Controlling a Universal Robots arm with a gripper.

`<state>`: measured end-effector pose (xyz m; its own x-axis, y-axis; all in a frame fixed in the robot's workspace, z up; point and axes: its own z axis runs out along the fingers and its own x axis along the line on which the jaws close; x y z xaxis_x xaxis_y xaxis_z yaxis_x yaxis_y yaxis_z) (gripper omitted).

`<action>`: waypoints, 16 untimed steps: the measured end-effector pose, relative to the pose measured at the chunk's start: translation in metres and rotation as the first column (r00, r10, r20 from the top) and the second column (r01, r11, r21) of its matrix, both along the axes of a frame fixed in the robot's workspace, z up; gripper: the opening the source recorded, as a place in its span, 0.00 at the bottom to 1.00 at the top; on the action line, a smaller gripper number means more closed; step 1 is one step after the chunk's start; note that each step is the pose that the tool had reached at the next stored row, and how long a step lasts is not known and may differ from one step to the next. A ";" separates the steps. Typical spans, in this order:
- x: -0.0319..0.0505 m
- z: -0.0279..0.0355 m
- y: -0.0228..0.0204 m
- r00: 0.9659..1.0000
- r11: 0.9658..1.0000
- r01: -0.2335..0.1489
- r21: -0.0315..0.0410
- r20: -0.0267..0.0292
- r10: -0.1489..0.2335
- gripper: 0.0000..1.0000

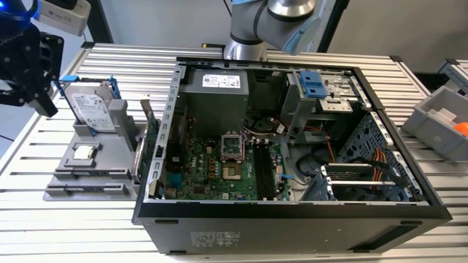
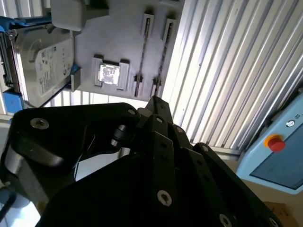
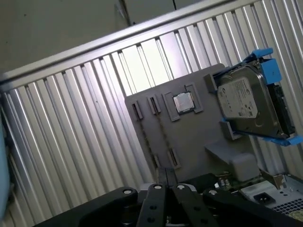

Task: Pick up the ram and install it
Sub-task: 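Pick up the ram and move it above insertion slot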

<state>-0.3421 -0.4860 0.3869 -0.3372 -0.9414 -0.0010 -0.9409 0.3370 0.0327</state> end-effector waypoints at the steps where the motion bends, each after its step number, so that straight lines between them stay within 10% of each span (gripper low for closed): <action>1: 0.0000 0.0000 0.0000 1.000 1.000 -0.012 0.000 0.000 0.012 0.00; 11: 0.0000 0.0000 0.0000 0.990 0.990 -0.142 0.002 0.006 0.142 0.00; 16: 0.0000 0.0000 0.0000 0.983 0.983 -0.183 0.018 0.015 0.183 0.00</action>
<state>-0.3421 -0.4860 0.3869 -0.1590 -0.9870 -0.0232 -0.9871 0.1585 0.0247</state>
